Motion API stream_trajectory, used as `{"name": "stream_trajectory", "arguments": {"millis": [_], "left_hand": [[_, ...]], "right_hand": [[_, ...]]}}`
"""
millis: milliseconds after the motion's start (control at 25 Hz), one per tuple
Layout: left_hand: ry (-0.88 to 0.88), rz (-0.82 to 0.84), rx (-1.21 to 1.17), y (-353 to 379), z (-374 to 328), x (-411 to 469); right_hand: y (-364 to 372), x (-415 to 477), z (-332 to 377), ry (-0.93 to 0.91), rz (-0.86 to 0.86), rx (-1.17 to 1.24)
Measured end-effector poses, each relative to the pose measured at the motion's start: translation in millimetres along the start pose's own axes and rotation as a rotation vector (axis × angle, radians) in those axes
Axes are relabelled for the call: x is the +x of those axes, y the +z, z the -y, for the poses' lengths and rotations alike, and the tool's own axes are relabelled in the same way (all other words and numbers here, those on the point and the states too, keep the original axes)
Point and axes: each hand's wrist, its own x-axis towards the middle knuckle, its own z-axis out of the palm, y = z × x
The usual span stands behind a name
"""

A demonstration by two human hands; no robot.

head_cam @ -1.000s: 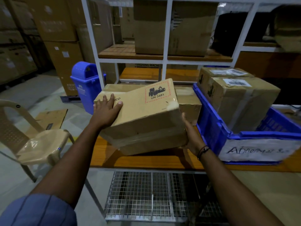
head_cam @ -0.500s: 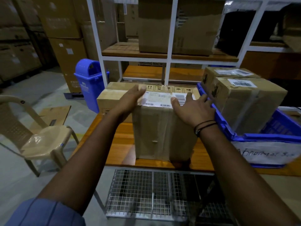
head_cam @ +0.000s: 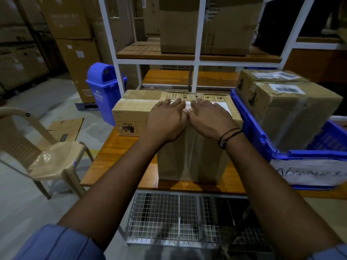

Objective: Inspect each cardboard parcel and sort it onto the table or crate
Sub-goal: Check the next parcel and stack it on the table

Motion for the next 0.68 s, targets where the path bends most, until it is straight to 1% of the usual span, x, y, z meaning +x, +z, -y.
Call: {"name": "stream_trajectory", "arguments": {"millis": [80,160,200,240,320,360,400,440,480,520,560,600,680], "left_hand": [[0.006,0.003,-0.004,-2,1,-1],[0.012,-0.037,-0.001,1,2,0],[0.012,-0.093,0.000,6,2,-1],[0.005,-0.186,-0.033,12,1,-4],[-0.063,-0.402,-0.230,33,2,-20],[-0.141,-0.478,-0.383,50,6,-33],[-0.243,-0.494,-0.562,71,11,-49],[-0.353,-0.439,-0.725,96,18,-67],[-0.440,-0.327,-0.835,119,23,-85],[-0.484,-0.210,-0.878,139,26,-100],[-0.490,-0.124,-0.878,153,28,-109],[-0.481,-0.089,-0.876,159,31,-113],[-0.453,-0.133,-0.841,152,36,-105]], "right_hand": [[-2,-2,-11,0.026,0.001,0.012],[4,-3,-24,0.081,-0.083,-0.045],[9,-4,-29,0.094,-0.142,-0.067],[15,-6,-32,0.105,-0.231,-0.062],[32,-17,-33,0.136,-0.522,0.028],[46,-26,-33,0.166,-0.685,0.135],[65,-37,-34,0.210,-0.814,0.301],[85,-52,-33,0.287,-0.843,0.531],[108,-66,-31,0.383,-0.769,0.795],[129,-78,-29,0.481,-0.640,0.993],[144,-88,-28,0.539,-0.518,1.099],[155,-93,-30,0.543,-0.466,1.107],[156,-90,-40,0.499,-0.497,1.093]]}}
